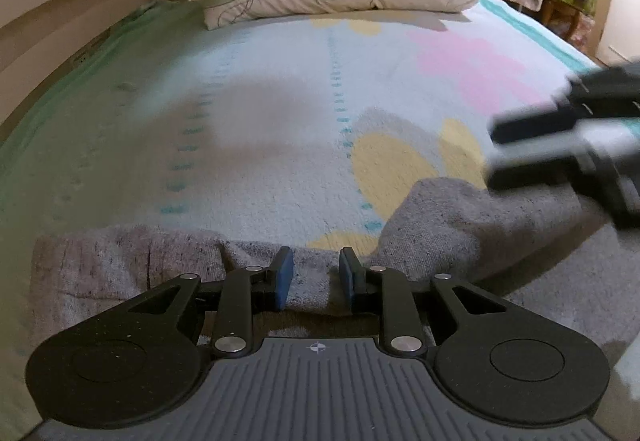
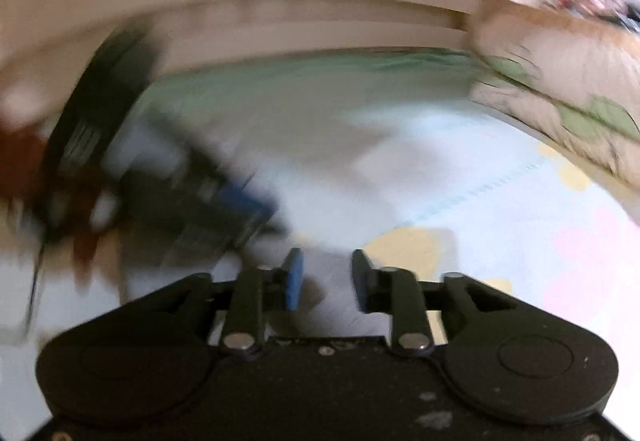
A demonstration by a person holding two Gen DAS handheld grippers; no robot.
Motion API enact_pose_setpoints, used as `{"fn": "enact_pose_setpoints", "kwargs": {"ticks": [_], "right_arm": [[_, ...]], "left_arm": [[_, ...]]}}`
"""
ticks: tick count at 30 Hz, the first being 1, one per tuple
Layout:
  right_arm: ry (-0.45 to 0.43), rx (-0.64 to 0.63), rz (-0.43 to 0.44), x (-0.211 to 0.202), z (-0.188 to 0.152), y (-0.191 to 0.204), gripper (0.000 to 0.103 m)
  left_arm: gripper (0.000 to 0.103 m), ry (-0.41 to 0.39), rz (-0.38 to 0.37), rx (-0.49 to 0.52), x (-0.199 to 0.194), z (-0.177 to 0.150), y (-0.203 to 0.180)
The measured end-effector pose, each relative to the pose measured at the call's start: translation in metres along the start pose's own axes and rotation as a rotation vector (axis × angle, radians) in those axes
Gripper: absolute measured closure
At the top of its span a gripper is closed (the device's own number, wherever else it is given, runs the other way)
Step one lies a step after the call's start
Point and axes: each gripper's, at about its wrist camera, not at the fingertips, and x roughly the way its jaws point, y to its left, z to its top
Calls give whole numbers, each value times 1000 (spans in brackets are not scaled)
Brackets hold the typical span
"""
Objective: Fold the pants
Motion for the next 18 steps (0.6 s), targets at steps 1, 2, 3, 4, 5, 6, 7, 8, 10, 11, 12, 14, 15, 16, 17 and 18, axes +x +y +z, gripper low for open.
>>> {"fn": "enact_pose_setpoints", "kwargs": {"ticks": [1, 2, 3, 4, 5, 6, 7, 8, 10, 11, 12, 14, 15, 16, 17, 18], "right_arm": [[17, 43, 3, 5, 4, -9, 63], [41, 94, 16, 13, 9, -18, 60], [72, 152, 37, 22, 12, -28, 56], [96, 191, 50, 32, 13, -36, 55], [122, 227, 64, 40, 12, -41, 54], [149, 261, 81, 49, 10, -44, 54], [173, 294, 102, 56, 8, -47, 54], [197, 327, 129, 60, 4, -47, 53], [251, 380, 188, 77, 8, -53, 53], [269, 388, 210, 79, 5, -52, 53], [269, 371, 213, 78, 3, -49, 63], [256, 298, 212, 81, 4, -47, 76], [244, 252, 203, 74, 4, -38, 76], [236, 215, 197, 70, 2, -31, 76], [234, 186, 202, 64, -1, -24, 76], [234, 153, 208, 60, -3, -15, 76]], "left_arm": [[78, -7, 0, -2, 3, 1, -1], [78, -15, 0, 3, 2, 0, -1], [78, -22, 1, 14, -1, -4, -2], [78, -30, 2, 31, -2, -5, -3], [78, -38, 2, 44, -3, -7, -4], [78, -46, 3, 56, -5, -10, -6], [78, -55, 2, 68, -6, -11, -7], [78, -64, 2, 79, -7, -14, -7], [78, -81, -1, 96, -9, -18, -8], [78, -89, -3, 98, -10, -20, -8], [78, -94, -6, 97, -10, -21, -7], [78, -103, -13, 96, -11, -23, -6], [78, -105, -17, 94, -10, -23, -6], [78, -107, -21, 91, -10, -23, -5], [78, -107, -23, 87, -9, -23, -5], [78, -108, -24, 85, -9, -23, -4]]}}
